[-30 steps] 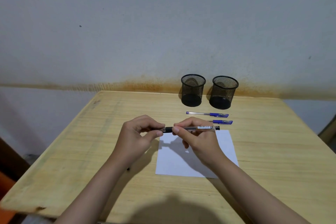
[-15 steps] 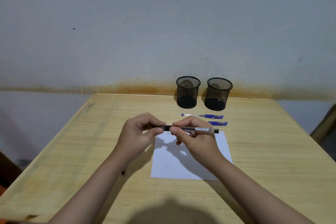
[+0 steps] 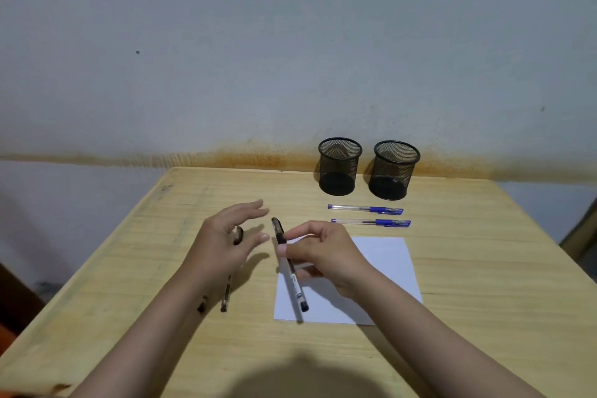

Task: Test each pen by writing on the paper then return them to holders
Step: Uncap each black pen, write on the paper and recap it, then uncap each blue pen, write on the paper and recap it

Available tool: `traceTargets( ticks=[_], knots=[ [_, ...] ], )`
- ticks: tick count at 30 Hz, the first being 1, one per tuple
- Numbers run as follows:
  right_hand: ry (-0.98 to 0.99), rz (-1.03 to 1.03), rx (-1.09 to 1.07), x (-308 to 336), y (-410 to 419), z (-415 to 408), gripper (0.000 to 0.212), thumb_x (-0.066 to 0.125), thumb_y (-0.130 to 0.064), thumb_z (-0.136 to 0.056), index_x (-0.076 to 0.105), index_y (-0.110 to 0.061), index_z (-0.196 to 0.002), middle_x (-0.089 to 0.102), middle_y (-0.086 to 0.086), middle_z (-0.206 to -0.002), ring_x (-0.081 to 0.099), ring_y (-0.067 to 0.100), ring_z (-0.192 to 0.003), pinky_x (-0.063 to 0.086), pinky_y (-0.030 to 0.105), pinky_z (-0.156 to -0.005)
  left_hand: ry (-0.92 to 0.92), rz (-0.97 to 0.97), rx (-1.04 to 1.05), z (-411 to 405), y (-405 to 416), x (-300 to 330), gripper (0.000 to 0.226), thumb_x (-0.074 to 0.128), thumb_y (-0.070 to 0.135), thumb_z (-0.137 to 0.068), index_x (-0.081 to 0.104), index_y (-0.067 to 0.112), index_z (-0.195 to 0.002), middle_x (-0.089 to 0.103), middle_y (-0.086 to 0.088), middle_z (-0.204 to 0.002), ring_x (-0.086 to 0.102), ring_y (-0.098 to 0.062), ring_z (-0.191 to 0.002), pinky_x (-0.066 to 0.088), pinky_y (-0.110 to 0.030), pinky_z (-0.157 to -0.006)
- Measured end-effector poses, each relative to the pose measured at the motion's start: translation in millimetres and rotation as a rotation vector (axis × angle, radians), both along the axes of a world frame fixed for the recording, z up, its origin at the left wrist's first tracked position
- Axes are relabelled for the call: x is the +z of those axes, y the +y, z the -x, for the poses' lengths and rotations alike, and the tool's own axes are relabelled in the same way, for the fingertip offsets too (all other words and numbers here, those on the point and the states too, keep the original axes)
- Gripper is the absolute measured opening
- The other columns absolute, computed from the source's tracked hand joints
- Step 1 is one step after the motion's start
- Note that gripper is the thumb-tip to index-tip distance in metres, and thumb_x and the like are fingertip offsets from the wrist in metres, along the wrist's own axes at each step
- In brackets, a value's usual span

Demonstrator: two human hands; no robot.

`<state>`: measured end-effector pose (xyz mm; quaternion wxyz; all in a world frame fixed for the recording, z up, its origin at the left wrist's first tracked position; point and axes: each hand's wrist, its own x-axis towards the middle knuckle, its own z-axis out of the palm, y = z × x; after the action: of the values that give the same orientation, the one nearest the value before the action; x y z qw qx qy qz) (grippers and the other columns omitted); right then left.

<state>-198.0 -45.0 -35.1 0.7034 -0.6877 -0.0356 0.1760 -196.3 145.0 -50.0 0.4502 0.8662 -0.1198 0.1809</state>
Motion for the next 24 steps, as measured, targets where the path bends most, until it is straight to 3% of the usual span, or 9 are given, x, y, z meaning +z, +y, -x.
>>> traceTargets(
  ticks=[3, 6, 8, 10, 14, 18, 24],
  knots=[
    [-0.055, 0.110, -0.038, -10.0, 24.2, -7.1, 0.022, 0.079, -0.004, -0.072, 0.067, -0.001, -0.090, 0.065, 0.013, -0.066, 0.064, 0.028, -0.063, 0.055, 0.030, -0.055, 0.088, -0.065, 0.147, 8.4, 30.5, -11.3, 0.042, 0.070, 0.024, -0.081, 0.060, 0.031, -0.121, 0.051, 0.014, -0.133, 0.043, -0.003, -0.125, 0.034, -0.029, -0.103],
    [-0.169, 0.302, -0.072, -23.7, 49.5, -14.6, 0.014, 0.077, -0.009, -0.074, 0.065, -0.012, -0.079, 0.063, 0.008, -0.064, 0.063, 0.020, -0.060, 0.057, 0.034, -0.068, 0.211, -0.320, 0.247, 12.4, 68.5, -29.7, 0.049, 0.057, 0.043, -0.087, 0.047, 0.032, -0.133, 0.040, 0.007, -0.146, 0.034, -0.014, -0.134, 0.029, -0.043, -0.111],
    [-0.223, 0.380, -0.095, -31.0, 62.2, -17.4, 0.010, 0.075, -0.011, -0.076, 0.066, -0.010, -0.079, 0.065, 0.011, -0.068, 0.061, 0.016, -0.062, 0.056, 0.032, -0.070, 0.321, -0.446, 0.261, 14.6, 85.4, -41.5, 0.059, 0.046, 0.056, -0.086, 0.038, 0.031, -0.140, 0.029, 0.004, -0.153, 0.024, -0.019, -0.141, 0.018, -0.049, -0.115],
    [-0.291, 0.454, -0.108, -36.0, 70.8, -19.4, 0.016, 0.072, -0.010, -0.077, 0.065, 0.004, -0.081, 0.067, 0.022, -0.073, 0.055, 0.016, -0.062, 0.051, 0.030, -0.064, 0.373, -0.522, 0.260, 15.2, 90.9, -49.1, 0.070, 0.032, 0.064, -0.082, 0.032, 0.030, -0.143, 0.020, 0.004, -0.156, 0.016, -0.018, -0.144, 0.011, -0.049, -0.116],
    [-0.393, 0.561, -0.118, -39.7, 80.2, -24.4, 0.022, 0.067, -0.008, -0.075, 0.060, 0.013, -0.078, 0.063, 0.028, -0.071, 0.056, 0.039, -0.068, 0.043, 0.035, -0.054, 0.346, -0.578, 0.265, 12.1, 88.6, -52.3, 0.072, 0.024, 0.063, -0.080, 0.028, 0.031, -0.144, 0.014, 0.005, -0.157, 0.011, -0.018, -0.145, 0.009, -0.048, -0.115],
    [-0.374, 0.589, -0.074, -39.1, 80.5, -28.0, 0.025, 0.070, -0.010, -0.075, 0.060, 0.012, -0.070, 0.050, 0.013, -0.057, 0.046, 0.019, -0.057, 0.040, 0.028, -0.058, 0.333, -0.587, 0.269, 11.7, 89.4, -54.7, 0.071, 0.023, 0.063, -0.080, 0.028, 0.031, -0.144, 0.013, 0.005, -0.158, 0.010, -0.017, -0.145, 0.008, -0.047, -0.115],
    [-0.371, 0.409, -0.191, -13.7, 54.7, -38.5, 0.013, 0.075, -0.013, -0.077, 0.073, -0.004, -0.086, 0.068, 0.007, -0.074, 0.066, 0.019, -0.073, 0.056, 0.032, -0.076, 0.334, -0.591, 0.261, 12.7, 89.0, -53.8, 0.071, 0.020, 0.063, -0.081, 0.026, 0.032, -0.145, 0.011, 0.006, -0.158, 0.008, -0.016, -0.145, 0.006, -0.046, -0.116]
  ],
)
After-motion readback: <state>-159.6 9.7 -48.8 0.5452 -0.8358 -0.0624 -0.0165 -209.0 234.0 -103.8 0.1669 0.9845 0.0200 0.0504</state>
